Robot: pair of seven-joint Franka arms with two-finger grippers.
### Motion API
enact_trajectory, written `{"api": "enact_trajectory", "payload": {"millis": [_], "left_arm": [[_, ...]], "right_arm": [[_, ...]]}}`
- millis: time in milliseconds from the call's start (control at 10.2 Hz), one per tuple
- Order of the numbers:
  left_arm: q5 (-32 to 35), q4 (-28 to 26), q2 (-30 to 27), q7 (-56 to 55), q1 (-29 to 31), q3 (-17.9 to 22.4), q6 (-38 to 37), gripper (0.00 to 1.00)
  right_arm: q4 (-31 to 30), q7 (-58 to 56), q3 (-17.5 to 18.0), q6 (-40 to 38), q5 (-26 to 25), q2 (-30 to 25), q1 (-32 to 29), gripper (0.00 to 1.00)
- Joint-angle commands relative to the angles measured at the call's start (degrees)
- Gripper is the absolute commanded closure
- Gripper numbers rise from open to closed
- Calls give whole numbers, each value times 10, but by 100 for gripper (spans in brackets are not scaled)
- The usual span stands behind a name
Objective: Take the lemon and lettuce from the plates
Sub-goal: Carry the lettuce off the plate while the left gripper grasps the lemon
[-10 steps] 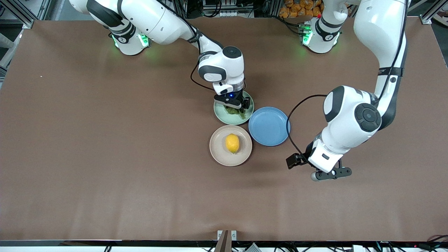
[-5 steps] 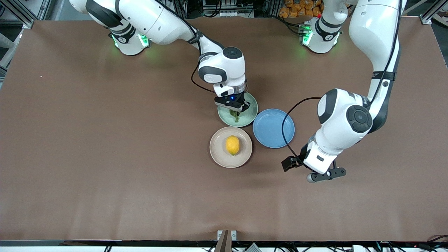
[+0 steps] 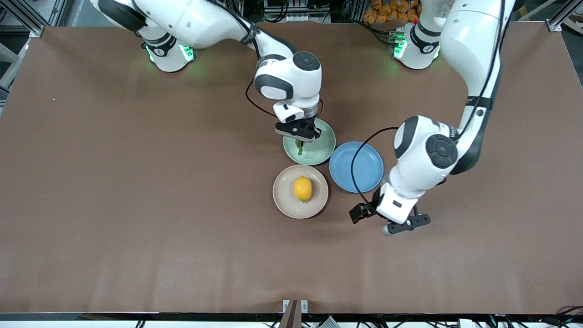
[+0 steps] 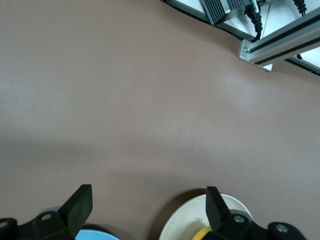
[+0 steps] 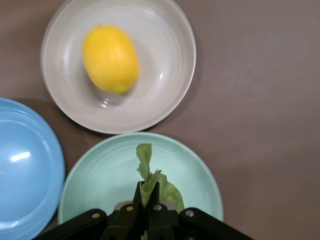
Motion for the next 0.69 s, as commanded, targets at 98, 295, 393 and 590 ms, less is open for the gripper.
{"api": "enact_trajectory", "payload": {"millis": [98,295,393,590], "left_arm": [[-6,8,31,-45,-47,9,36,0],[-5,7,54,-74,-85,10,63,0],[-4,7,63,-74,-97,11,64,0],[51,7,78,-74,-113,11,64,0]], "right_arm": [[-26,-229,6,-91,212,-170,-101,100],[-26,-357,4,-152,275,-228,-177,100],[-26,-424,0,-177,297,-248,-218,100],[-26,-574,-87,-206,335,-273,-247,100]]}}
